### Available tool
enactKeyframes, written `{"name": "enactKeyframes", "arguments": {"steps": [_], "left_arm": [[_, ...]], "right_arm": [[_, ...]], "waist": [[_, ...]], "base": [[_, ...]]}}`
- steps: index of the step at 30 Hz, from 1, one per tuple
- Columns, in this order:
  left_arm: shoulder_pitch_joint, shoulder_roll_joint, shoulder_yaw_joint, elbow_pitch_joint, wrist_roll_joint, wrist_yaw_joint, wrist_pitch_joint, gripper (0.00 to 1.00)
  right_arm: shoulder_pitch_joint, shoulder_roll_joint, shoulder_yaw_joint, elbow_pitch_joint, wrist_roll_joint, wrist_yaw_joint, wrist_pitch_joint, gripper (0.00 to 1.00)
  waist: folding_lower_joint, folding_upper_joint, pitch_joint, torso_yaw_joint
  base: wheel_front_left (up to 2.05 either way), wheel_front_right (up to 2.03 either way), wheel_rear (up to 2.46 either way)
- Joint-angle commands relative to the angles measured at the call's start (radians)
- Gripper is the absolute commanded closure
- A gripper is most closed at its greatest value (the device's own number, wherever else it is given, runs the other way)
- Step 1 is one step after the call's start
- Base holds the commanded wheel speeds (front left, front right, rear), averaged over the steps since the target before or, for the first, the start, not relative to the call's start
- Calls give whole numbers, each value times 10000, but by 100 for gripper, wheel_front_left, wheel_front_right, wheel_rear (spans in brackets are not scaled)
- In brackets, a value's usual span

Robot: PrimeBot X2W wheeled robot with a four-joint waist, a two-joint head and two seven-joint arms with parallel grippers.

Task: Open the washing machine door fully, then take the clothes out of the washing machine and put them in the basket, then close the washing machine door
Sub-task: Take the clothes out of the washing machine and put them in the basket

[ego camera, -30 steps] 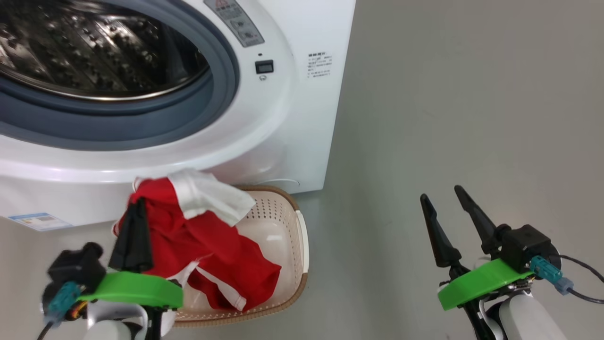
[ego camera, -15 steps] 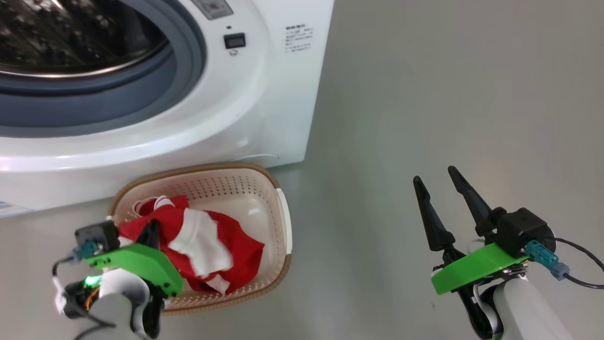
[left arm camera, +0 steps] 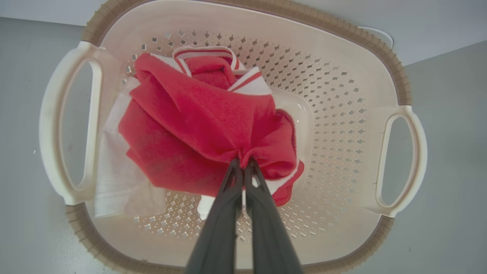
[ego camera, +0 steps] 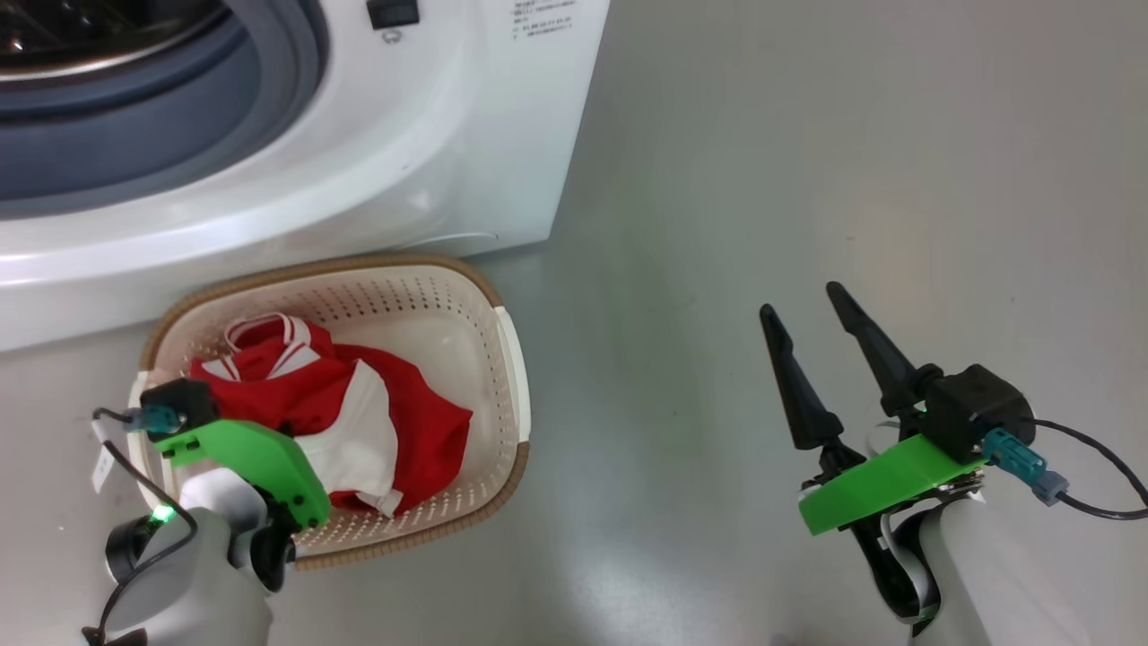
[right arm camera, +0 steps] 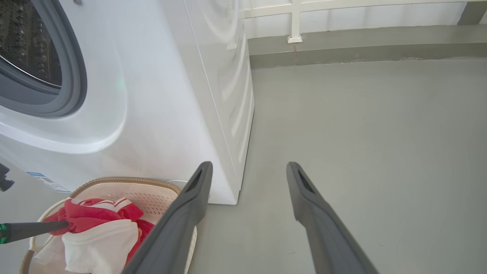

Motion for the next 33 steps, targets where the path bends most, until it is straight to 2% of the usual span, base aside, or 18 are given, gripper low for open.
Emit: {"name": "enactKeyframes", "arguments": {"steps": [1,6,10,11,12,14,15,28,33], "left_arm": [[-60,354,288,182,-90,166,53,100],[-78,279,578,614,-483,373,272,100],[28,283,542,699,-495,341,148,100],[53,281,518,711,-487,286,16,95],[85,276,482,720,-468,232,-144,81],[159,272,346,735,-380,44,-431,40],[195,267,306,743,-367,-40,-544,0],[892,314,-159,737,-132,-474,-2668,0],[1326,190,-238,478,-132,-559,-3073,0]], "right_arm": [[-91,20,317,-204,120,48,-65,0],[-222,20,513,-157,263,48,-65,0],[-271,20,604,-122,380,48,-65,0],[-267,20,597,-111,403,48,-65,0],[-251,20,583,-93,416,48,-65,0],[-207,20,554,-43,421,48,-65,0],[-179,20,527,-13,415,48,-65,0],[173,20,277,216,312,48,-65,0],[358,20,160,384,187,48,-65,0]], "waist": [[0,0,271,-83],[0,0,335,-198],[0,0,284,-273],[0,0,247,-273],[0,0,196,-267],[0,0,77,-250],[0,0,3,-229],[0,0,-1338,214],[0,0,-1960,468]], "base": [[0,0,0],[0,0,0],[0,0,0],[0,0,0],[0,0,0],[0,0,0],[0,0,0],[0,0,0],[0,0,0]]}}
